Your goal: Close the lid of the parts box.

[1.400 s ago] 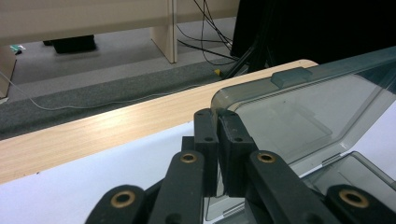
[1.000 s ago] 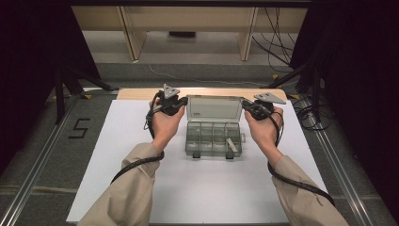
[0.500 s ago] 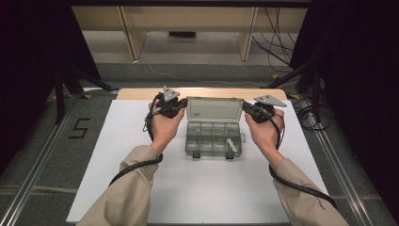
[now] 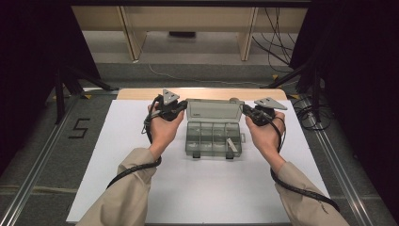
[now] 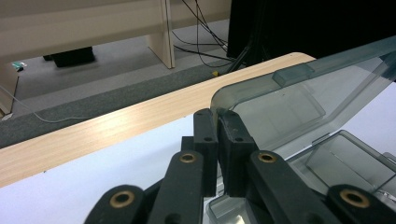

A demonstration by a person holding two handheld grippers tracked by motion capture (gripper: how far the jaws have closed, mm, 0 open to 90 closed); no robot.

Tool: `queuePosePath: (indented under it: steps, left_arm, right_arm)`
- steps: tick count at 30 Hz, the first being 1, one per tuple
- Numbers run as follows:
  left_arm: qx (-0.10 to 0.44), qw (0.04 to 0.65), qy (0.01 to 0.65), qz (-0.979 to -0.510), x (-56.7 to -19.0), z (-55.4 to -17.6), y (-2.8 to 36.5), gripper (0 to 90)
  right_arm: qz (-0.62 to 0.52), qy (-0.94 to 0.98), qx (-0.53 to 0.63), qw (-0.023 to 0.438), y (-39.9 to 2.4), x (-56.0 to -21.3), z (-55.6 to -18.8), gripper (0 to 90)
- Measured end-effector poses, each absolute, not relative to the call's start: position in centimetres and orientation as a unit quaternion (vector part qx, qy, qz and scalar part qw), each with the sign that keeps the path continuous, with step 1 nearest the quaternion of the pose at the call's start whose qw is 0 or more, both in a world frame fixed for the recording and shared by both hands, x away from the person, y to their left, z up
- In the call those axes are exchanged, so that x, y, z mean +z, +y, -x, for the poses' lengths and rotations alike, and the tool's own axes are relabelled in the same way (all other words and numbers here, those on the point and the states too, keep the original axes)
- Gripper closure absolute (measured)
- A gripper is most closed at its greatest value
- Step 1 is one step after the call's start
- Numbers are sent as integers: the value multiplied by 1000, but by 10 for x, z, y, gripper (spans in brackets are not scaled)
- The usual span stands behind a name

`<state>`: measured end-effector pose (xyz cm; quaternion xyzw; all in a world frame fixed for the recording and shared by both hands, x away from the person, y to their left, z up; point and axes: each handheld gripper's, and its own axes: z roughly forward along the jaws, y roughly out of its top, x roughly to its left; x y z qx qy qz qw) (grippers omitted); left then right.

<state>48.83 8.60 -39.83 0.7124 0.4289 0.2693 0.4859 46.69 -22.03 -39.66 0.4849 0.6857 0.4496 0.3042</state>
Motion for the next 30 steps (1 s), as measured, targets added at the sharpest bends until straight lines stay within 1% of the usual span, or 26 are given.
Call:
queuePosePath:
  steps: [27, 28, 29, 30]
  left_arm:
    - [287, 479, 404, -725, -402, -474, 87, 857]
    - [288, 478, 403, -725, -402, -474, 87, 857]
    - [289, 478, 401, -726, -403, -473, 87, 857]
    - [291, 477, 400, -727, -403, -472, 87, 857]
  right_arm:
    - [-469, 695, 451, 307, -222, -401, -452, 879]
    - [-472, 697, 449, 301, -221, -400, -451, 880]
    - [-469, 695, 448, 310, -222, -401, -451, 880]
    - [-470, 696, 446, 310, -222, -401, -450, 880]
